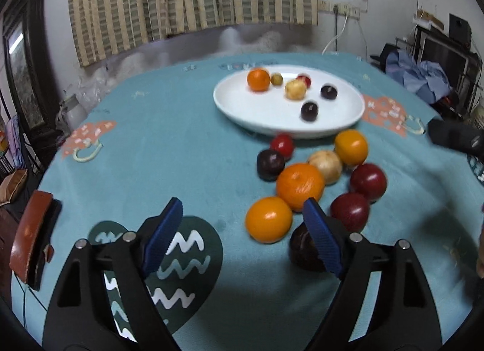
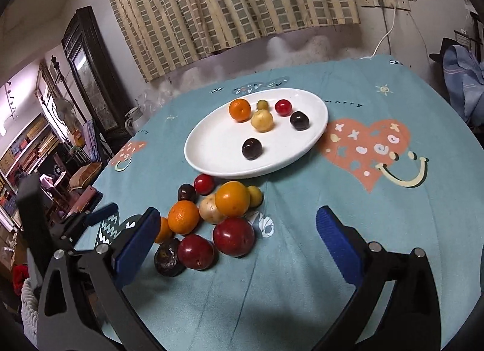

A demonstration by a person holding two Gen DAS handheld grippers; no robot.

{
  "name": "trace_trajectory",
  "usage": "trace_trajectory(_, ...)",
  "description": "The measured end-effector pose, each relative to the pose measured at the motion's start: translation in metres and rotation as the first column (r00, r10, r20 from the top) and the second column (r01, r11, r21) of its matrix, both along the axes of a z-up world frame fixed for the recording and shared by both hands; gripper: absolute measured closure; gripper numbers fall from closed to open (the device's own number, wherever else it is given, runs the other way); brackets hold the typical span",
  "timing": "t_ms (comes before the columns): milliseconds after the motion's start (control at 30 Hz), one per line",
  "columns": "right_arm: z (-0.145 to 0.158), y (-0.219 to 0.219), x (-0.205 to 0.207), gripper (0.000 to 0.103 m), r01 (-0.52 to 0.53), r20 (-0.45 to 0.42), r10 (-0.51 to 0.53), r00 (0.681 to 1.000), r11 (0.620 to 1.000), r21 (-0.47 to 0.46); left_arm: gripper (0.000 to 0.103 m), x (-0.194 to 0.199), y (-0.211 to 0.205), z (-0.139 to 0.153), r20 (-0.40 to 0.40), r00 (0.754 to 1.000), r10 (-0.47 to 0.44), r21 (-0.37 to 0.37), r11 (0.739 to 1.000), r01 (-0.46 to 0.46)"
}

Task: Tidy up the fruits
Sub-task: 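Move both open tools back toward the remaining fruits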

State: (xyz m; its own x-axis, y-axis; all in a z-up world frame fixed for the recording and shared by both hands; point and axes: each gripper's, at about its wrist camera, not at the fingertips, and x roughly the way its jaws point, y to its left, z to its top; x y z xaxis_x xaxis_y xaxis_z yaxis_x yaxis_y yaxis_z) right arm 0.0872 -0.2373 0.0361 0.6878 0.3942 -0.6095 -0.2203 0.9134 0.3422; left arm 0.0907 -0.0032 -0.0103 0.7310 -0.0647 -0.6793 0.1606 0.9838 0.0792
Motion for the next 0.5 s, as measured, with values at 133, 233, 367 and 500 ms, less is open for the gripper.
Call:
trace_trajectory(133, -0.002, -0.001, 0.000, 0.001, 0.003, -0.009, -0.003, 1.000, 1.000, 0.003, 0.019, 0.009, 0.001, -0.013, -0.044, 0.999, 0.004, 0.022, 1.000, -0.003)
trace_trajectory(233, -0.002, -0.001, -0.001, 0.001, -0.001, -0.006, 0.001, 1.000, 1.000, -0.003, 0.019, 0.014, 0.003, -0.019, -0.050, 0.998, 0.035, 0.066, 0.997, -0.032)
trace_trajectory(367, -0.001, -0.001, -0.002, 0.001, 0.004, 0.000, -0.004, 1.000, 1.000, -0.005, 0.021, 0.023, 0.019, -0.023, -0.087, 0.992, 0.086, 0.032, 0.996, -0.083)
trace_trajectory(500, 0.000, -0.001, -0.002, 0.001, 0.010, 0.006, -0.010, 1.000, 1.000, -0.007, 0.027, 0.027, 0.030, -0.020, -0.099, 0.992, 0.073, -0.053, 0.995, -0.079)
